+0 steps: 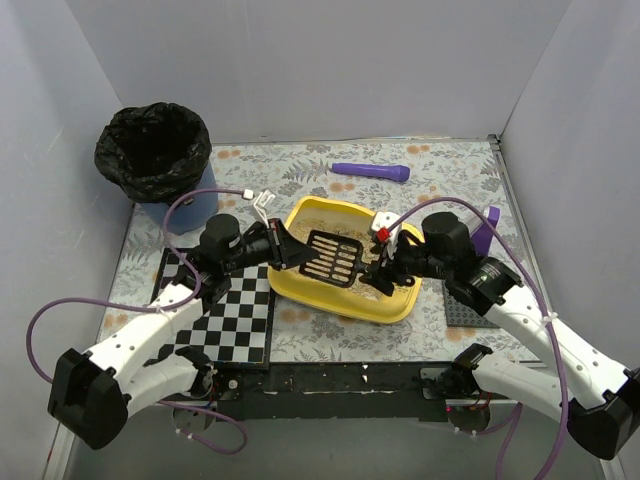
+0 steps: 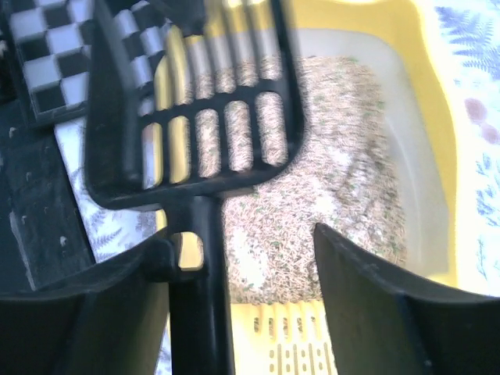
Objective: Clean the litter box
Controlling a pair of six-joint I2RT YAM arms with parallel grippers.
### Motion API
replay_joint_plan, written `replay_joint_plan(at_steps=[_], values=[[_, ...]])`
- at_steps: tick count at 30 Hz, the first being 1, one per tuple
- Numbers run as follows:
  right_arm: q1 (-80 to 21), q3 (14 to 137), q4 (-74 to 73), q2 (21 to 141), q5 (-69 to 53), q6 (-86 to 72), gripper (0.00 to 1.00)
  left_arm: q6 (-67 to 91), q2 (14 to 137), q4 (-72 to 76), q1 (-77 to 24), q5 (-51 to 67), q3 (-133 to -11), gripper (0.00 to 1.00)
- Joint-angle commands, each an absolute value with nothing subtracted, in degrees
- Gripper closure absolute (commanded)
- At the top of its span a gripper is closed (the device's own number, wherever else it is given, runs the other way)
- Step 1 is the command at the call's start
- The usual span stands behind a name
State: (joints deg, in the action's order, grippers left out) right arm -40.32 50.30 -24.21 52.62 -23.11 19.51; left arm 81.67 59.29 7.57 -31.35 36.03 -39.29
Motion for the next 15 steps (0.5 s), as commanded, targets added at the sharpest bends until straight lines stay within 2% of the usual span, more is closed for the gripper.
replay_joint_plan(at_steps=[1, 3, 5, 8, 12, 15], values=[[-40.1, 49.2, -12.8, 47.7, -6.2, -2.9, 0.19, 86.3, 51.9, 9.1, -31.3, 29.2, -37.7, 1.00], [-40.1, 48.1, -11.5, 45.3, -0.3, -14.1, 0.13, 89.4, 49.7, 10.7, -31.0, 25.6, -36.0, 1.00], [-40.0, 46.6, -11.2, 42.9, 5.4, -24.6, 0.13, 91.8, 47.6, 15.1, -30.6, 24.9, -33.6, 1.00], [-40.0, 44.7, -10.3, 39.7, 6.4, -36.3, 0.15, 93.0, 45.6, 17.5, -30.1, 23.7, -32.9, 1.00], [-40.0, 41.8, -4.8, 35.5, 7.6, -45.4, 0.17, 92.6, 43.2, 15.4, -30.0, 20.8, -32.7, 1.00], [-40.0, 42.1, -4.0, 33.1, 10.0, -45.9, 0.18, 91.8, 41.5, 13.6, -30.0, 20.0, -32.3, 1.00]])
